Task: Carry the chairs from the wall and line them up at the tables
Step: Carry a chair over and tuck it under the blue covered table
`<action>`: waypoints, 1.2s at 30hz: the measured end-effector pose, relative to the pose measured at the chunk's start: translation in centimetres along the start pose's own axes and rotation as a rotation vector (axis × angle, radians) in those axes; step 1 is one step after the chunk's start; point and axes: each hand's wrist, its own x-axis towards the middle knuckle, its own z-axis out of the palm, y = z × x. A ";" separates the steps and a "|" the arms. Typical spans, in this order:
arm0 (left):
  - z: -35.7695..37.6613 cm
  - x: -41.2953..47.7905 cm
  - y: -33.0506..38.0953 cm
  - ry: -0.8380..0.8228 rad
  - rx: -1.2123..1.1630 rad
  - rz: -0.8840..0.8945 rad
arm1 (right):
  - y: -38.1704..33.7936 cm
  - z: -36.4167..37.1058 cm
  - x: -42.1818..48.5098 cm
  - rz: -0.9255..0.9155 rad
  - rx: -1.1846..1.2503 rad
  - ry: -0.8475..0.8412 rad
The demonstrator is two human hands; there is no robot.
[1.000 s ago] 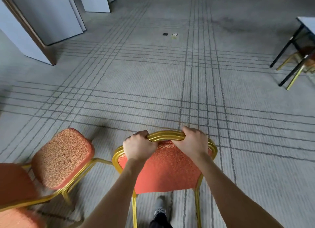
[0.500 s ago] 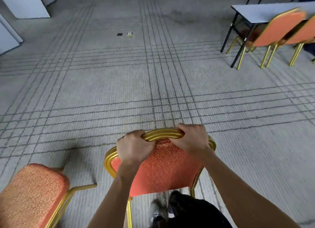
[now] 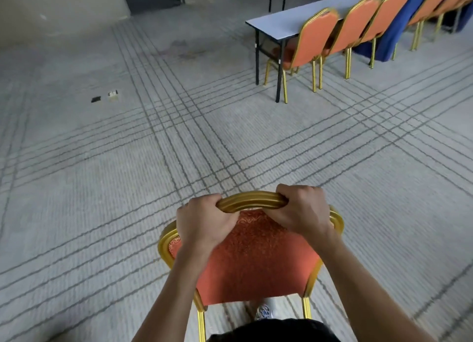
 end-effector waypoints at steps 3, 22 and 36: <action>1.7 4.3 4.3 0.000 0.014 0.099 | 4.2 -1.4 2.8 0.079 -0.031 0.039; 18.7 29.1 26.2 -0.090 -0.143 0.601 | 28.3 -2.3 18.2 0.439 -0.227 0.172; 30.8 46.8 49.6 -0.196 -0.348 0.905 | 49.3 -6.2 31.3 0.649 -0.411 0.310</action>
